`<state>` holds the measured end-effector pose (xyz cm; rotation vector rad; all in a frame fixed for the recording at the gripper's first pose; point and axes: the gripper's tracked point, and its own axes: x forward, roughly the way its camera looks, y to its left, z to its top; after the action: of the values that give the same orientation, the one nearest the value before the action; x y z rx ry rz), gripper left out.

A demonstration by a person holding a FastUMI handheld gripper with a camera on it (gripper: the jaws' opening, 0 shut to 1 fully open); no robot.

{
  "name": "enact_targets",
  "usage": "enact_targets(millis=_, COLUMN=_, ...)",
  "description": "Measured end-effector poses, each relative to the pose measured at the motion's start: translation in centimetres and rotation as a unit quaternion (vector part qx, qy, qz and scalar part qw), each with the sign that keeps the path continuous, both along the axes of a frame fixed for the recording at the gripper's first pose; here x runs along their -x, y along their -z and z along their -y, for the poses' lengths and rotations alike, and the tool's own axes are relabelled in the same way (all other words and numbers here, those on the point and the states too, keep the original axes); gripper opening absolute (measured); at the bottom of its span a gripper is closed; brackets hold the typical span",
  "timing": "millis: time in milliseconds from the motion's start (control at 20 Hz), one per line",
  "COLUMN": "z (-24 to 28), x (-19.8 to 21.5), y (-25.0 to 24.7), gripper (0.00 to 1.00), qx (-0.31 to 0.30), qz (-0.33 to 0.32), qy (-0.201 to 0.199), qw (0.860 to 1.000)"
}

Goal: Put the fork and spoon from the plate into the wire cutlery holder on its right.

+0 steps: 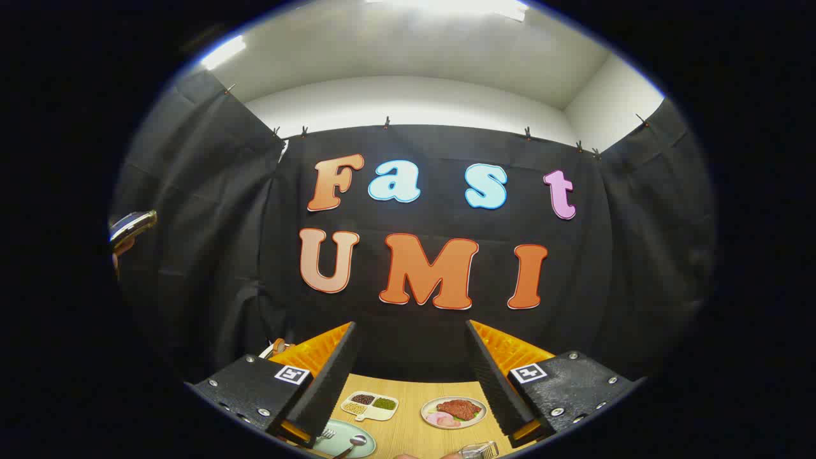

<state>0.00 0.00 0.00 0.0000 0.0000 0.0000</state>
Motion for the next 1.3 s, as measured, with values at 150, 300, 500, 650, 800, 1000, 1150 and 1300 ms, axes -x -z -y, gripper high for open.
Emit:
enact_targets(millis=150, z=-0.8, x=-0.9, y=0.2, gripper=0.98, qx=0.002, qz=-0.003, qy=-0.013, qw=1.000)
enact_targets(millis=300, z=-1.9, x=-1.2, y=0.7, gripper=0.98, qx=-0.007, qz=-0.010, qy=-0.035, qw=0.999)
enact_targets(millis=500, z=-2.3, x=-1.5, y=1.5, gripper=0.99, qx=-0.009, qz=-0.021, qy=-0.049, qw=0.999)
enact_targets(millis=650, z=-2.2, x=-1.7, y=2.0, gripper=0.98, qx=-0.012, qz=-0.026, qy=-0.055, qw=0.998)
enact_targets(millis=800, z=-1.8, x=-1.8, y=2.1, gripper=0.98, qx=-0.014, qz=-0.027, qy=-0.057, qw=0.998)
enact_targets(millis=1000, z=-1.5, x=-1.6, y=2.8, gripper=0.98, qx=-0.019, qz=-0.033, qy=-0.067, qw=0.997)
enact_targets(millis=1150, z=-1.3, x=-1.5, y=4.3, gripper=0.99, qx=-0.023, qz=-0.052, qy=-0.080, qw=0.995)
enact_targets(millis=1300, z=-1.5, x=-1.4, y=6.3, gripper=0.99, qx=-0.033, qz=-0.084, qy=-0.100, qw=0.991)
